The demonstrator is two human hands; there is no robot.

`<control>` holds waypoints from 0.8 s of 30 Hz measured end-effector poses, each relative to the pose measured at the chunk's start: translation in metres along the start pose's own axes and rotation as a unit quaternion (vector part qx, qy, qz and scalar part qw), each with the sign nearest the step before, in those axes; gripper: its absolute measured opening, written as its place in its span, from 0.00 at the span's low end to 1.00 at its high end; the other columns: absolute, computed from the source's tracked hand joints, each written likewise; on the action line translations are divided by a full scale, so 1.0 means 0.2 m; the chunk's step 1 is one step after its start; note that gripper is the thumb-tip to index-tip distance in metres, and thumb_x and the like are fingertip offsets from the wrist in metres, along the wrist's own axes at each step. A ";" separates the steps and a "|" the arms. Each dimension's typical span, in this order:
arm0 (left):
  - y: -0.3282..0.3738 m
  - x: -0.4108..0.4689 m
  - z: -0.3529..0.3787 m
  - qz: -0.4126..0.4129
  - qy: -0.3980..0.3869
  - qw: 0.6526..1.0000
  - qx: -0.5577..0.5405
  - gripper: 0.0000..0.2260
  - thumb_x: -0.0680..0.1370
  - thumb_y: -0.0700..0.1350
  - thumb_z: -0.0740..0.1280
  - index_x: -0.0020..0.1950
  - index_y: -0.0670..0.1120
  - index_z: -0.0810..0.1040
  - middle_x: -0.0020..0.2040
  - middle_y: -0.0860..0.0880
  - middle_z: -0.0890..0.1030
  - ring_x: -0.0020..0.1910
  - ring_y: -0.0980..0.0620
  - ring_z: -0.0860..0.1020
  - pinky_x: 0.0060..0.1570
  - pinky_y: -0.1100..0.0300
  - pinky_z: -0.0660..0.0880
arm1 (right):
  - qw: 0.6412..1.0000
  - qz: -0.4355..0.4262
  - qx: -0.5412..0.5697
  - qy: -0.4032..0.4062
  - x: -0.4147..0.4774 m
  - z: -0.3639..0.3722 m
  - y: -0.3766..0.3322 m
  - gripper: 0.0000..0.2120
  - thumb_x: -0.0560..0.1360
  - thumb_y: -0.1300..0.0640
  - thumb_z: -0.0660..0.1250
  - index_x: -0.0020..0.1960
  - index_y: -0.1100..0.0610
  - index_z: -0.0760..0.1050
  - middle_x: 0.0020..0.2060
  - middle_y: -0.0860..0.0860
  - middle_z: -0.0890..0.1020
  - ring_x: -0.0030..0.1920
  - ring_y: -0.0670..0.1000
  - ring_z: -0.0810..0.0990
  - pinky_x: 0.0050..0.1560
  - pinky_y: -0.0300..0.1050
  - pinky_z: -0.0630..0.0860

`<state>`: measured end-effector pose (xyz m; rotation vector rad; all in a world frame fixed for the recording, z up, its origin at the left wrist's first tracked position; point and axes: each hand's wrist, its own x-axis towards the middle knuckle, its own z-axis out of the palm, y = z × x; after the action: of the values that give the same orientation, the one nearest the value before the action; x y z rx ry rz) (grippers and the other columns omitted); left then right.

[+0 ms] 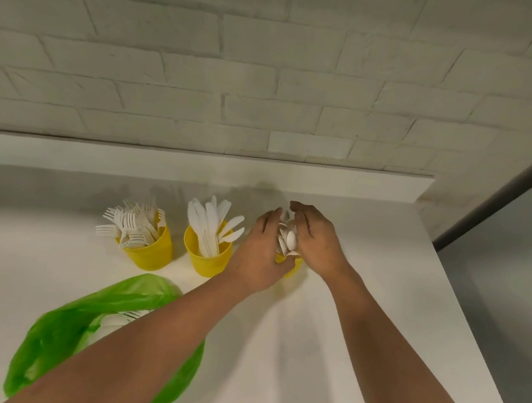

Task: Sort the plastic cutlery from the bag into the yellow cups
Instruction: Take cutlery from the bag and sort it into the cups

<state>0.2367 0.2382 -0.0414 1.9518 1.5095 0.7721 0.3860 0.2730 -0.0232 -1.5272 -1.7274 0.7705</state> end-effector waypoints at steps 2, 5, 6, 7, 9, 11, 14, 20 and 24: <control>0.00 0.01 -0.01 0.005 -0.006 1.000 0.029 0.43 0.73 0.48 0.75 0.82 0.43 0.56 0.79 0.44 0.62 0.76 0.47 0.67 0.68 0.61 0.67 | 1.000 0.003 -0.004 -0.002 0.01 0.02 -0.02 0.17 0.85 0.59 0.56 0.67 0.60 0.78 0.63 0.55 0.81 0.62 0.53 0.80 0.63 0.43 0.74; 0.02 0.03 -0.03 -0.002 -0.025 0.998 0.056 0.44 0.74 0.50 0.74 0.83 0.46 0.53 0.81 0.42 0.58 0.77 0.44 0.65 0.70 0.49 0.71 | 0.997 0.047 0.054 0.013 0.01 0.03 -0.05 0.15 0.83 0.60 0.58 0.66 0.58 0.78 0.62 0.53 0.82 0.60 0.52 0.80 0.60 0.42 0.75; 0.02 0.04 -0.03 -0.008 -0.033 0.997 0.064 0.43 0.74 0.51 0.73 0.83 0.48 0.53 0.81 0.42 0.57 0.77 0.43 0.66 0.69 0.48 0.72 | 0.994 0.068 0.077 0.021 0.01 0.03 -0.06 0.15 0.83 0.60 0.59 0.66 0.57 0.78 0.61 0.52 0.83 0.60 0.51 0.81 0.59 0.40 0.74; 0.02 0.04 -0.04 -0.016 -0.042 0.997 0.068 0.43 0.74 0.52 0.73 0.83 0.50 0.52 0.81 0.41 0.56 0.77 0.42 0.66 0.67 0.47 0.73 | 0.991 0.088 0.098 0.029 0.00 0.02 -0.07 0.14 0.82 0.59 0.60 0.65 0.57 0.79 0.60 0.51 0.83 0.59 0.51 0.81 0.58 0.40 0.75; 0.02 0.04 -0.04 -0.038 -0.051 0.996 0.067 0.44 0.74 0.52 0.73 0.83 0.53 0.51 0.81 0.39 0.55 0.76 0.40 0.67 0.65 0.45 0.75 | 0.982 0.122 0.135 0.040 0.00 0.01 -0.07 0.13 0.81 0.58 0.62 0.62 0.55 0.81 0.58 0.49 0.84 0.58 0.50 0.82 0.59 0.43 0.76; 0.03 0.03 -0.05 -0.053 -0.044 0.996 0.057 0.44 0.74 0.52 0.72 0.83 0.56 0.49 0.80 0.39 0.56 0.75 0.40 0.69 0.64 0.45 0.76 | 0.973 0.143 0.174 0.047 -0.01 0.00 -0.06 0.13 0.79 0.55 0.63 0.61 0.52 0.82 0.57 0.46 0.85 0.58 0.48 0.82 0.61 0.45 0.77; 0.04 0.00 -0.05 -0.049 -0.018 0.998 0.038 0.42 0.77 0.48 0.70 0.83 0.59 0.48 0.77 0.37 0.60 0.70 0.40 0.74 0.60 0.47 0.78 | 0.961 0.160 0.219 0.055 -0.03 -0.01 -0.08 0.19 0.73 0.49 0.64 0.63 0.50 0.80 0.58 0.45 0.84 0.59 0.46 0.82 0.60 0.44 0.76; 0.03 -0.06 -0.07 -0.020 0.012 1.000 0.008 0.42 0.78 0.45 0.71 0.84 0.56 0.48 0.72 0.38 0.69 0.64 0.41 0.77 0.61 0.51 0.77 | 0.961 0.161 0.216 0.065 -0.05 -0.03 -0.12 0.20 0.75 0.51 0.65 0.66 0.51 0.77 0.62 0.46 0.81 0.62 0.47 0.80 0.57 0.39 0.73; 0.04 -0.09 -0.09 -0.022 0.003 1.000 -0.008 0.44 0.77 0.45 0.71 0.84 0.53 0.46 0.70 0.40 0.72 0.61 0.41 0.78 0.58 0.49 0.78 | 0.968 0.143 0.194 0.068 -0.06 -0.02 -0.12 0.16 0.81 0.58 0.64 0.69 0.52 0.76 0.64 0.45 0.80 0.60 0.45 0.78 0.54 0.35 0.71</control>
<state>0.2259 0.2200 -0.0247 1.8988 1.5396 0.7690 0.3762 0.2583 -0.0036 -1.5252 -1.1834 1.0540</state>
